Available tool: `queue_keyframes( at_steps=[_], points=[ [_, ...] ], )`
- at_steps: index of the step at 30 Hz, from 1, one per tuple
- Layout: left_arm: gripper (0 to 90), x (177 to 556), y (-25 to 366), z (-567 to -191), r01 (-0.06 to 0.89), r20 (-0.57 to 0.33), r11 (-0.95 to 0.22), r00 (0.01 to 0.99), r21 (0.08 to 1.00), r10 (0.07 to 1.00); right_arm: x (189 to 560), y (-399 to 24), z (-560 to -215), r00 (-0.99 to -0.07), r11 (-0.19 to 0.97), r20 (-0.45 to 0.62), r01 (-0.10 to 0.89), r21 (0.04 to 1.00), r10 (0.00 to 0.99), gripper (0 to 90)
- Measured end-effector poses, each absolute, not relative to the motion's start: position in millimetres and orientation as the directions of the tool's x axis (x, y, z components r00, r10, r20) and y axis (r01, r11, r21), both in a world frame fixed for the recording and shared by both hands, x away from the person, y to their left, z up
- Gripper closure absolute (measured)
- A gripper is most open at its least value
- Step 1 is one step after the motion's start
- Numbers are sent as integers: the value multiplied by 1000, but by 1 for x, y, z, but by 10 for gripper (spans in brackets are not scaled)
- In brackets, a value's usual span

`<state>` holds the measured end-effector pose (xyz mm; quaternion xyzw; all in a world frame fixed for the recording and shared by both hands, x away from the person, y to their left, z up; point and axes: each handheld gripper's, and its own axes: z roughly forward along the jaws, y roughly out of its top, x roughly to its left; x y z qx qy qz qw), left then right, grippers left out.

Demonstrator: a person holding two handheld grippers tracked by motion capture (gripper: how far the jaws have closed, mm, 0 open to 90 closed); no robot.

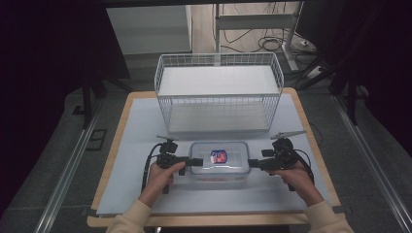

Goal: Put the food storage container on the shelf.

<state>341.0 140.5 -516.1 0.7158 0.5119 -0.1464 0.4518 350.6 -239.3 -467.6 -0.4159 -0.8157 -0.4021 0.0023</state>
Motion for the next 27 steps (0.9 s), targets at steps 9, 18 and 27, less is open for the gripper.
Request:
queue_keyframes(
  at_steps=[9, 18, 27],
  points=[
    [301, 343, 147, -517, 873, -696, -67, 430, 484, 576, 351, -239, -468, -654, 334, 343, 684, 649, 674, 136],
    [319, 345, 150, -519, 872, -705, -73, 438, 484, 558, 352, -238, -469, -655, 339, 341, 685, 645, 674, 139],
    [338, 346, 154, -520, 870, -713, -79, 447, 486, 540, 355, -236, -471, -653, 335, 365, 696, 635, 664, 141]
  ],
)
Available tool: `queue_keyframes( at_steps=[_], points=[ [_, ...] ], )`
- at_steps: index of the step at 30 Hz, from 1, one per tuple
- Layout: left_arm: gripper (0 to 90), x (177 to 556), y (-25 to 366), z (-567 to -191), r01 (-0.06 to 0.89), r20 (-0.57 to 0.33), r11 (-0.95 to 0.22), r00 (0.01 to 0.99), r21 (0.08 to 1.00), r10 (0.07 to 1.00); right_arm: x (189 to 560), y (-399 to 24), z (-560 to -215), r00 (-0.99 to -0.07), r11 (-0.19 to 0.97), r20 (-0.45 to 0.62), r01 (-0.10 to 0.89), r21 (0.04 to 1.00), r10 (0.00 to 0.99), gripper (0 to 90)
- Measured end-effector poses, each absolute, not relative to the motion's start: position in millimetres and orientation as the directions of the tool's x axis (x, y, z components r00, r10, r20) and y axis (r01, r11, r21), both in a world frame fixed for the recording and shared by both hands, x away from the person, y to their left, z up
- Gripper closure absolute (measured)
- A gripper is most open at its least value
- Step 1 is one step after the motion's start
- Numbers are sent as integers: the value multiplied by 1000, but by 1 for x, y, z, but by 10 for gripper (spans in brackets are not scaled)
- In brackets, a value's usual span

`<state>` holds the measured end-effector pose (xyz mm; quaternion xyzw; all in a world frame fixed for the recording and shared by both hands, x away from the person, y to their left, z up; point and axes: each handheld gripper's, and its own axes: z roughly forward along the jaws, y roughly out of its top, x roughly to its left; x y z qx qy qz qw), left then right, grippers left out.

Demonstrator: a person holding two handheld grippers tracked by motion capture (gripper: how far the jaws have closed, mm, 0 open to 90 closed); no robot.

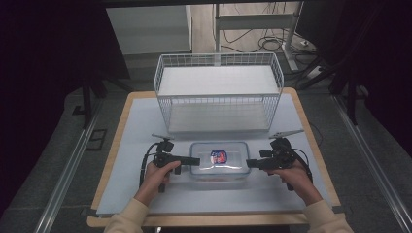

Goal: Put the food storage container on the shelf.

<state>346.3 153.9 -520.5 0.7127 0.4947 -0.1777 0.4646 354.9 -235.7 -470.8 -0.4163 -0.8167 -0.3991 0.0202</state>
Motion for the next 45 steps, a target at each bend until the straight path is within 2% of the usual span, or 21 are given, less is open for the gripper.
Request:
queue_keyframes(
  at_steps=[15, 23, 26, 31, 35, 45],
  points=[
    [354, 349, 158, -523, 869, -727, -88, 459, 487, 510, 378, -222, -490, -613, 318, 478, 764, 561, 629, 155],
    [357, 349, 159, -524, 866, -726, -87, 465, 493, 506, 388, -218, -501, -558, 280, 608, 823, 495, 565, 189],
    [357, 348, 159, -524, 865, -725, -86, 465, 495, 508, 388, -217, -501, -553, 278, 608, 826, 490, 570, 199],
    [358, 344, 158, -521, 857, -709, -95, 477, 507, 519, 384, -223, -495, -553, 281, 609, 826, 489, 568, 318],
    [385, 339, 158, -519, 848, -702, -87, 486, 523, 521, 380, -226, -491, -565, 282, 602, 817, 503, 564, 375],
    [427, 326, 157, -514, 819, -665, -78, 514, 569, 542, 372, -233, -489, -577, 266, 611, 807, 526, 542, 454]
  ],
)
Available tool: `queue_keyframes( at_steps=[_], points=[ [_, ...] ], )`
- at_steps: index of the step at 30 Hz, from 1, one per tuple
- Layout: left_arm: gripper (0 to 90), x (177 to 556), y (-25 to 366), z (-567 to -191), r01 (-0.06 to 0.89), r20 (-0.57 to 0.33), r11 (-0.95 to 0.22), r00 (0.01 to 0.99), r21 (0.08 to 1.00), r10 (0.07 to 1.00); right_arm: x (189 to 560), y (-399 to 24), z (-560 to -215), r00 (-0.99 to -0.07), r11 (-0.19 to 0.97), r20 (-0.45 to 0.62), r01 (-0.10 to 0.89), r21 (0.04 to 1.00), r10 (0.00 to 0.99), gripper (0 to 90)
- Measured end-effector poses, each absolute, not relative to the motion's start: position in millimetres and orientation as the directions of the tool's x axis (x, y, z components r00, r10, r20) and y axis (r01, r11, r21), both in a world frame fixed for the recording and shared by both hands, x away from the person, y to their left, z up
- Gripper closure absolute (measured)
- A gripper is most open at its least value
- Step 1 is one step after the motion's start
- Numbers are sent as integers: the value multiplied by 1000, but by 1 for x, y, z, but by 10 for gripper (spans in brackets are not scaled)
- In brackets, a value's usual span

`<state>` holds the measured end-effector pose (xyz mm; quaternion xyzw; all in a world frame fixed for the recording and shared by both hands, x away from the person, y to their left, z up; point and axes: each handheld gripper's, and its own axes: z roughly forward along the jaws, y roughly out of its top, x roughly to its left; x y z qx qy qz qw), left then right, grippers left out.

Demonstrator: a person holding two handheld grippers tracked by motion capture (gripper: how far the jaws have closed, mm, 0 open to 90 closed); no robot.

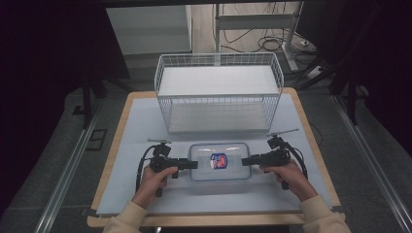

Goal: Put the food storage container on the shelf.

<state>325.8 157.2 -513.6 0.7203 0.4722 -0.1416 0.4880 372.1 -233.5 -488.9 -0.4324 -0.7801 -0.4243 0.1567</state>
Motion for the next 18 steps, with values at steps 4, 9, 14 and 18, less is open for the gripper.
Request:
queue_keyframes(
  at_steps=[4, 9, 14, 18],
  points=[
    [433, 322, 157, -512, 813, -657, -75, 518, 578, 548, 369, -234, -488, -582, 261, 605, 802, 537, 544, 464],
    [450, 318, 156, -512, 811, -662, -45, 506, 583, 553, 366, -235, -487, -570, 244, 612, 809, 534, 549, 480],
    [482, 311, 154, -508, 797, -657, -12, 506, 604, 559, 353, -237, -483, -572, 217, 596, 799, 562, 564, 516],
    [483, 306, 153, -506, 789, -645, -7, 508, 615, 571, 348, -238, -483, -552, 183, 605, 807, 562, 574, 519]
  ],
)
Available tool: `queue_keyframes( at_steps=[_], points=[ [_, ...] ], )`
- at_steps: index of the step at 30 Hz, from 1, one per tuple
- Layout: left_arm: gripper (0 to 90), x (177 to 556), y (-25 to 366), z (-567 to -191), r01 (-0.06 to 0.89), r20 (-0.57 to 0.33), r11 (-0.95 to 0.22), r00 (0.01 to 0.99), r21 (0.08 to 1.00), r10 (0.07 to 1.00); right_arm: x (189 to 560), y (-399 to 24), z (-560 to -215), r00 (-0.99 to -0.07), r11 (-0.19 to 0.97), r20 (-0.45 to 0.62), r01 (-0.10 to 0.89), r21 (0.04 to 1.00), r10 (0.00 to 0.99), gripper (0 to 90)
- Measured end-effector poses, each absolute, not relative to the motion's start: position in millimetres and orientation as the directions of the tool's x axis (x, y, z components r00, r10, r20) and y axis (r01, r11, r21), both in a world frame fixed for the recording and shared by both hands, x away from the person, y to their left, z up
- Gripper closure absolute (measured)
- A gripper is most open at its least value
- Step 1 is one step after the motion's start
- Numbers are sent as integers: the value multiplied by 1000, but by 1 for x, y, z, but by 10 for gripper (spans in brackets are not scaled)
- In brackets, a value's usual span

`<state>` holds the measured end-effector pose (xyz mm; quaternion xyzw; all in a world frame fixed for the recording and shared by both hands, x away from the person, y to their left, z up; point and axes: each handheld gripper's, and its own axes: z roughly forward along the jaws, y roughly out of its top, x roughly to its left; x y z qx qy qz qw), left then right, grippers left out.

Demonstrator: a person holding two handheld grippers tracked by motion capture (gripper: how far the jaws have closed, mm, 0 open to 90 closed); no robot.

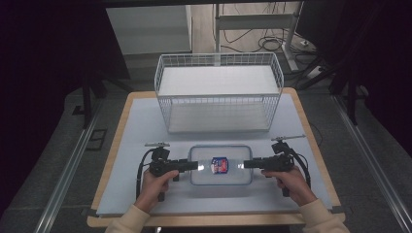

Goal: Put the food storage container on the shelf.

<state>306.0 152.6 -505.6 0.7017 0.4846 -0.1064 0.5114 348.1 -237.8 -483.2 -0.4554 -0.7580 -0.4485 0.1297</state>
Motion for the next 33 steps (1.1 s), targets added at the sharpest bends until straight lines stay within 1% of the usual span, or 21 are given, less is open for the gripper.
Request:
queue_keyframes(
  at_steps=[11, 15, 26, 33],
  points=[
    [490, 301, 149, -500, 776, -629, 2, 510, 631, 587, 343, -239, -479, -565, 171, 588, 789, 590, 579, 524],
    [490, 299, 148, -495, 760, -613, 1, 523, 650, 592, 342, -240, -476, -571, 165, 587, 783, 600, 574, 525],
    [491, 294, 147, -475, 713, -571, 2, 559, 701, 601, 337, -241, -455, -642, 175, 518, 707, 685, 565, 524],
    [491, 294, 147, -471, 703, -560, -2, 569, 711, 602, 335, -241, -450, -657, 177, 500, 688, 703, 565, 524]
  ],
)
